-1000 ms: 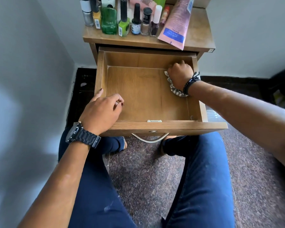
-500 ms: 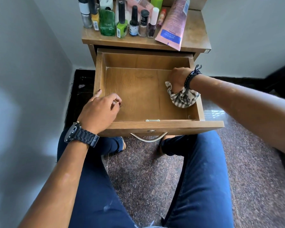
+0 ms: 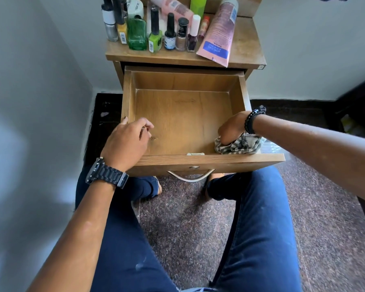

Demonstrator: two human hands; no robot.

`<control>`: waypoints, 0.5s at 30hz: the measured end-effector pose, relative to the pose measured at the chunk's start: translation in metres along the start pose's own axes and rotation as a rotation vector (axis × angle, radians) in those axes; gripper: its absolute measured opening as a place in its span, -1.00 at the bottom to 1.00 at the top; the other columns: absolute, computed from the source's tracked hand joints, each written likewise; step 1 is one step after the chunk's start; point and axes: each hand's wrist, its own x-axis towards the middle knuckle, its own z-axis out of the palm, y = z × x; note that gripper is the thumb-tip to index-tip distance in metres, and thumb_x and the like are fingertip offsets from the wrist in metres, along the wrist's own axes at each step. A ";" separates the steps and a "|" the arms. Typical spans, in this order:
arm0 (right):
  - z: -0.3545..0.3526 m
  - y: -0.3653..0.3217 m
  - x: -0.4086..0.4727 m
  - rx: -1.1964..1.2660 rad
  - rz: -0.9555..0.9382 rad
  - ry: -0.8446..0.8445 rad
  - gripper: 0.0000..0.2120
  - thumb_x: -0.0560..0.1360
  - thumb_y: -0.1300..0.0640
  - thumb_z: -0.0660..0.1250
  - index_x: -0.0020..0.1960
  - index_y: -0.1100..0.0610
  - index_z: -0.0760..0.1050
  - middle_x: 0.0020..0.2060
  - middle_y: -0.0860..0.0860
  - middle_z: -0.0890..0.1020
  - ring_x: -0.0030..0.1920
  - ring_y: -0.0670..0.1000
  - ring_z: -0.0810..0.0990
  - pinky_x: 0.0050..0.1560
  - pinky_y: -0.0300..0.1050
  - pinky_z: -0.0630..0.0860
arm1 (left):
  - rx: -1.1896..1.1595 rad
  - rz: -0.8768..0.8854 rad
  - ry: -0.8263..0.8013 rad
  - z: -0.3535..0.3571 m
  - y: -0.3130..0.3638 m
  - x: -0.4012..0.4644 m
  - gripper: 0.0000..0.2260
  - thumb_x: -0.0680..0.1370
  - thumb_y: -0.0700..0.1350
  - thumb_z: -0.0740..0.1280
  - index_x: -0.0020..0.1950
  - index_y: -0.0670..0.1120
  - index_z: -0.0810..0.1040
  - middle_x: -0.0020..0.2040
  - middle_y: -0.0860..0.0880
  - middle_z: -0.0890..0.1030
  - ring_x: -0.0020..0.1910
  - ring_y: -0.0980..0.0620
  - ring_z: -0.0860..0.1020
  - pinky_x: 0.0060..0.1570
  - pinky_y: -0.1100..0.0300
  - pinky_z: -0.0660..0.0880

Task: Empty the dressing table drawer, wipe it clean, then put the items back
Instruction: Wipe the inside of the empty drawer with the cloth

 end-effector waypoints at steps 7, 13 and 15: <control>0.003 0.004 0.005 0.135 -0.040 0.040 -0.68 0.57 0.18 0.07 0.27 0.25 0.36 0.32 0.16 0.44 0.24 0.10 0.44 0.16 -0.10 0.38 | -0.240 -0.022 0.310 0.000 -0.011 0.008 -0.71 0.57 -0.32 0.09 0.25 -0.15 0.40 0.07 -0.06 0.58 0.01 0.07 0.56 -0.07 0.30 0.43; 0.001 -0.014 0.005 0.373 -0.158 0.171 -0.91 0.60 0.13 0.15 0.04 0.08 0.42 -0.12 -0.07 0.54 -0.15 -0.08 0.52 -0.17 -0.18 0.44 | -0.339 -0.030 0.374 -0.001 -0.015 0.012 -0.60 0.50 -0.43 0.09 0.27 -0.15 0.39 0.25 -0.10 0.46 0.21 0.06 0.48 0.08 0.45 0.36; -0.008 -0.032 0.006 0.409 -0.212 0.219 -0.83 0.58 0.15 0.16 -0.18 -0.02 0.33 -0.31 -0.15 0.39 -0.34 -0.17 0.34 -0.34 -0.25 0.27 | -0.387 -0.060 0.395 -0.002 -0.015 0.011 -0.60 0.49 -0.43 0.07 0.25 -0.15 0.40 0.25 -0.09 0.45 0.18 0.09 0.49 0.02 0.54 0.36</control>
